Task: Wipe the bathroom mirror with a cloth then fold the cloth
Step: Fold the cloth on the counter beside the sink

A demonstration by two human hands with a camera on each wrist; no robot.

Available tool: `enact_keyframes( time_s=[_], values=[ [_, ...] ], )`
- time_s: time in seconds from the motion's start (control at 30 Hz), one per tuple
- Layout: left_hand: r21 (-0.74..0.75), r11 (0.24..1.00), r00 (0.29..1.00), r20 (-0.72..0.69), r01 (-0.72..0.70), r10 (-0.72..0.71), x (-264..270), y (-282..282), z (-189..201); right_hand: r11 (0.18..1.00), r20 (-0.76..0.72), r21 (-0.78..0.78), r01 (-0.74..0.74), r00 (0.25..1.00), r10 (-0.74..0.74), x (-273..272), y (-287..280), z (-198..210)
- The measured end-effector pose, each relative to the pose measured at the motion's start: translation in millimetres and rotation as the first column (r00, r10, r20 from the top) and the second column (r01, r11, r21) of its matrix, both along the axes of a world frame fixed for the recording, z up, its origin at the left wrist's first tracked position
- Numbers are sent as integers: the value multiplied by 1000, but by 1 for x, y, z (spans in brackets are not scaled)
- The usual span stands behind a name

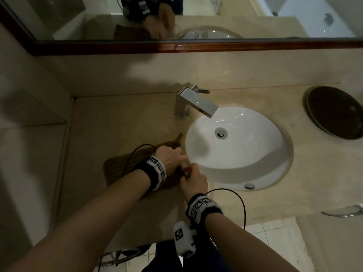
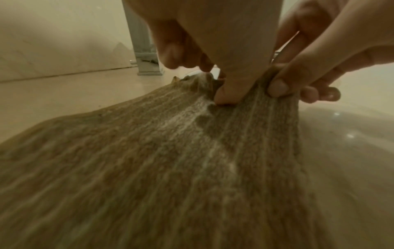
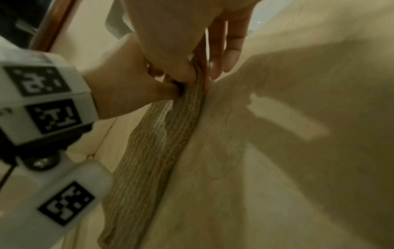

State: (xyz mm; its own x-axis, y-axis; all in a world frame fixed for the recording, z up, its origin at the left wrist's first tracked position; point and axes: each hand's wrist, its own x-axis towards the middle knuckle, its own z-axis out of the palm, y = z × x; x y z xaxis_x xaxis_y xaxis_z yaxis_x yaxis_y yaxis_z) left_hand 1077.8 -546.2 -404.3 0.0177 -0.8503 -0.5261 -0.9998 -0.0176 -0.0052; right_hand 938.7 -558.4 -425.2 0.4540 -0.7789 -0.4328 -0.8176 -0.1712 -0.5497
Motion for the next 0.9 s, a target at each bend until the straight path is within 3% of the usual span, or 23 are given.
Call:
enact_keyframes(
  time_s=[0.13,0.23,0.3,0.37,0.47,0.53,0.63,0.77,0.9],
  values=[
    [-18,988,987,29,-156,157,1,8,0,999,52,-14,52,997,-51,-2,6,-8],
    [-36,934,929,-125,-356,349,6,14,-2,991,57,3,133,989,-133,-3,6,-10],
    [-68,841,824,-252,-537,507,9,19,-4,988,65,0,154,986,-154,-3,8,-8],
    [-78,703,676,-367,-707,639,9,22,-6,992,105,-4,125,987,-124,-2,12,-8],
    [-31,556,500,-484,-830,718,10,26,-11,999,150,-46,7,989,0,0,22,-11],
    [-11,478,403,-555,-878,728,11,32,-15,990,158,-93,-105,980,119,0,28,-10],
    [3,304,232,-640,-953,733,19,48,-17,951,186,-110,-289,934,305,5,38,-2],
    [150,117,-29,-725,-982,688,39,82,-17,871,233,-157,-466,839,492,17,53,0],
    [143,-5,-117,-783,-990,610,55,120,-17,743,124,-201,-639,735,666,37,72,-4]
  ],
)
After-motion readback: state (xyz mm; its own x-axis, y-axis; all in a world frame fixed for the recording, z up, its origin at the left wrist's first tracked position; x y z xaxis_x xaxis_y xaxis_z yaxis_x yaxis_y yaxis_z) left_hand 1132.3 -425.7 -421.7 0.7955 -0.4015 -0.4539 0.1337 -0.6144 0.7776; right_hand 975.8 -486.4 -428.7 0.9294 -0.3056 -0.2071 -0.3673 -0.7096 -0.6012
